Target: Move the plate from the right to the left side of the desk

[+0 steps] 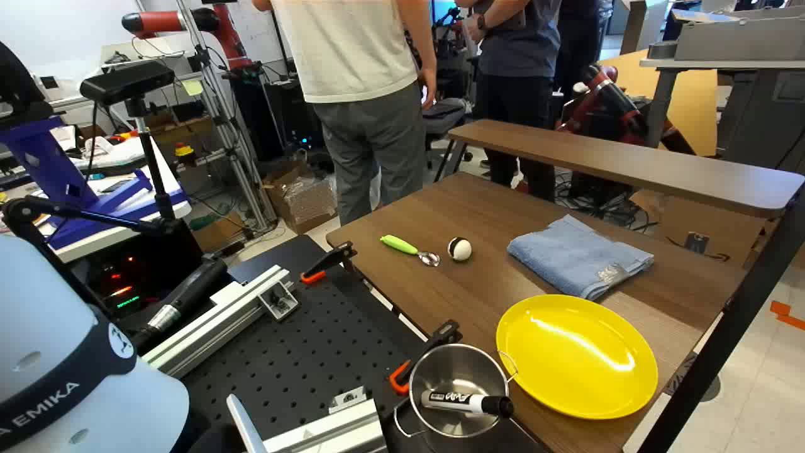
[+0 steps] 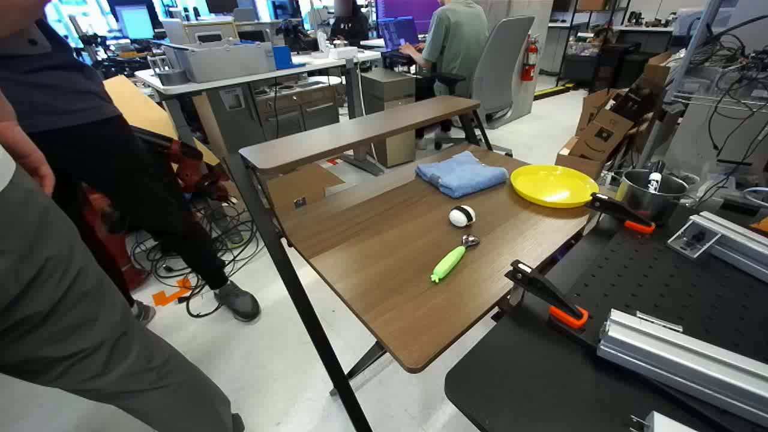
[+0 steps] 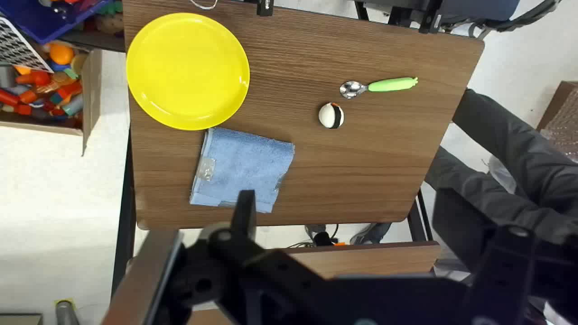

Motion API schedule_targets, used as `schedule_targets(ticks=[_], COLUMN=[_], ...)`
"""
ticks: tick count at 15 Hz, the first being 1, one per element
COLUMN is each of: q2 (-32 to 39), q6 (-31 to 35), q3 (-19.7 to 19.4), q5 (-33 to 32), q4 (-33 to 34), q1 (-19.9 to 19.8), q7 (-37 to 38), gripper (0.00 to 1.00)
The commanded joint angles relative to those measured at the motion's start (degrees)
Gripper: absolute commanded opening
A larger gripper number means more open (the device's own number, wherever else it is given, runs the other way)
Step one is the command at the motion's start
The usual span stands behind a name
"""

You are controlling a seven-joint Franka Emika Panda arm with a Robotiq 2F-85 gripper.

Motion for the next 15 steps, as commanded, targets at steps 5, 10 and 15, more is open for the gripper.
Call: schedule_targets(ticks=[5,10,15], q2=[0.5,5.0,15.8], q6=[-0.2,5.9,13.5], q3=[1.7,0.1,-0.9], q5=[1.1,2.6,7.5], q4=[0.1,0.0,2.8], q1=[-2.0,-2.0,-2.0], q7=[-0.9,-2.9,-3.7], gripper=[1.0,1.0,1.0])
